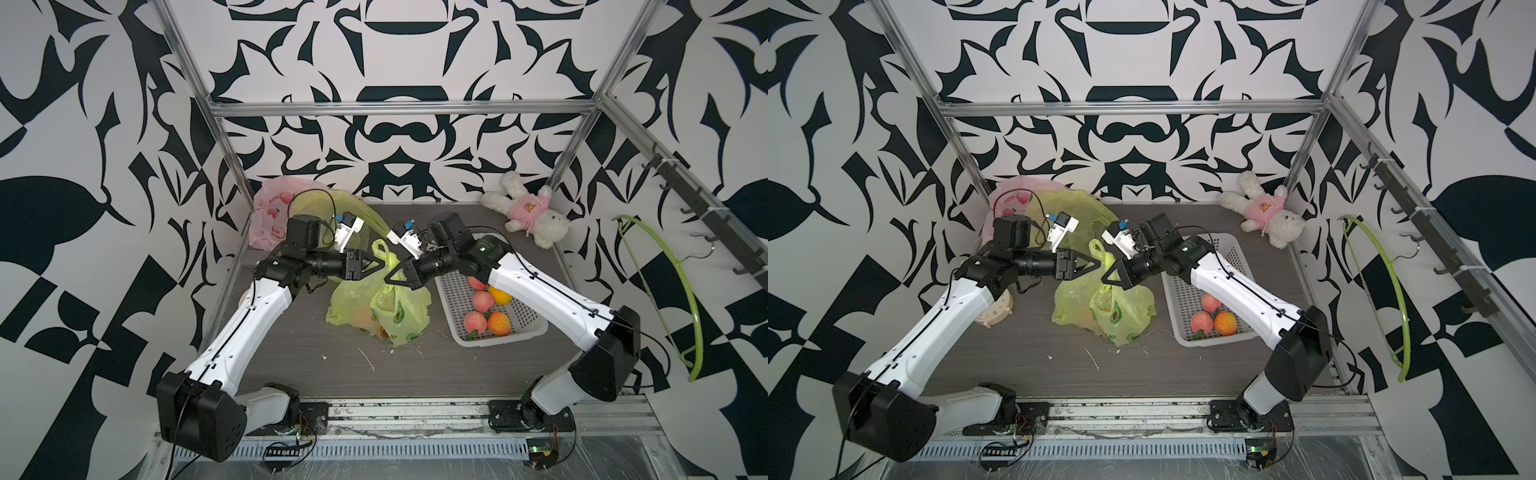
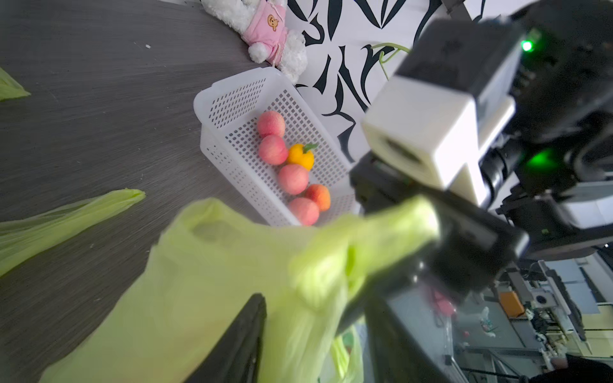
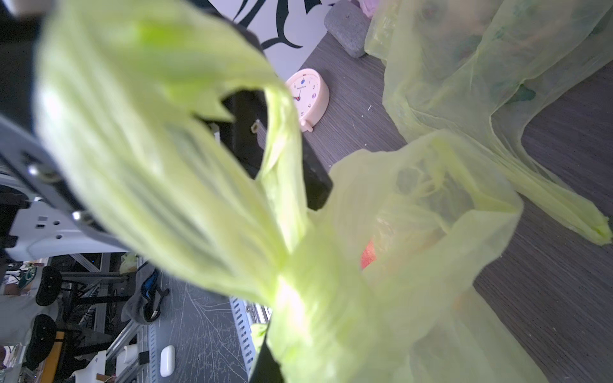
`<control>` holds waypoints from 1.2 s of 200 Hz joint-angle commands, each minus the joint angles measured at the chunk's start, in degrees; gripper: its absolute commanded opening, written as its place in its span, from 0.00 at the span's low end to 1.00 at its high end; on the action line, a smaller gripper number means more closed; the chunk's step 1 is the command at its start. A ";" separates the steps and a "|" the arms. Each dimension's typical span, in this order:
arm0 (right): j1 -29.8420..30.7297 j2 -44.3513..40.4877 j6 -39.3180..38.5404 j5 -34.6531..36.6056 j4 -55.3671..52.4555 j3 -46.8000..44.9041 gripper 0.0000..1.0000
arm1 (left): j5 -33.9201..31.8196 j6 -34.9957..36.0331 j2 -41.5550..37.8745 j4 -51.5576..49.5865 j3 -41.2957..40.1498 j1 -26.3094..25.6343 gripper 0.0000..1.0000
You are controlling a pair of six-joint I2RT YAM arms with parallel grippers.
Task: Place the peach into a plastic bag & tie a knot
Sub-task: Cross the plastic bag at the center of the board.
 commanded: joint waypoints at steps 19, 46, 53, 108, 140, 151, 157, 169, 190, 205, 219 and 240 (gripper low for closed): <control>-3.03 -4.30 2.62 -7.54 4.41 0.77 0.00 | 0.37 1.72 -2.77 -0.24 -2.45 0.09 0.56; -3.69 -4.35 5.11 -10.95 7.36 0.77 0.00 | -1.68 2.70 -3.29 -0.11 -3.01 -1.09 0.58; -3.69 -4.23 5.68 -11.48 7.95 0.81 0.00 | -2.76 3.27 -3.41 -0.19 -2.88 -1.91 0.59; -3.70 -3.61 8.71 -13.01 10.51 1.16 0.00 | -8.78 6.22 -3.39 -1.38 -1.85 -5.61 0.61; -3.61 -3.43 9.24 -13.39 10.76 1.16 0.00 | -9.51 6.82 -2.69 -1.20 -2.05 -6.29 0.59; -3.63 -3.27 9.44 -13.50 11.01 1.09 0.00 | -9.86 6.79 -2.44 -0.94 -1.94 -6.80 0.55; -3.56 -3.28 9.63 -13.61 11.18 1.07 0.00 | -9.94 6.78 -2.14 -0.60 -1.89 -7.18 0.51; -3.58 -3.34 9.82 -13.82 11.45 0.83 0.00 | -11.12 6.74 -1.55 -0.37 -1.57 -8.15 0.34; -3.63 -3.61 9.81 -13.65 11.46 0.39 0.00 | -13.60 6.50 -1.19 0.29 -1.43 -8.26 0.00; -3.64 -3.95 8.58 -13.12 10.07 0.19 0.00 | -15.56 6.48 -1.77 0.17 -1.51 -8.20 0.00; -3.70 -4.28 6.50 -11.43 7.11 0.43 0.00 | -17.42 6.70 -2.96 0.02 -1.73 -8.03 0.00; -4.01 -4.57 4.19 -9.82 3.90 0.52 0.05 | -18.52 7.31 -4.25 -1.69 -1.14 -7.59 0.00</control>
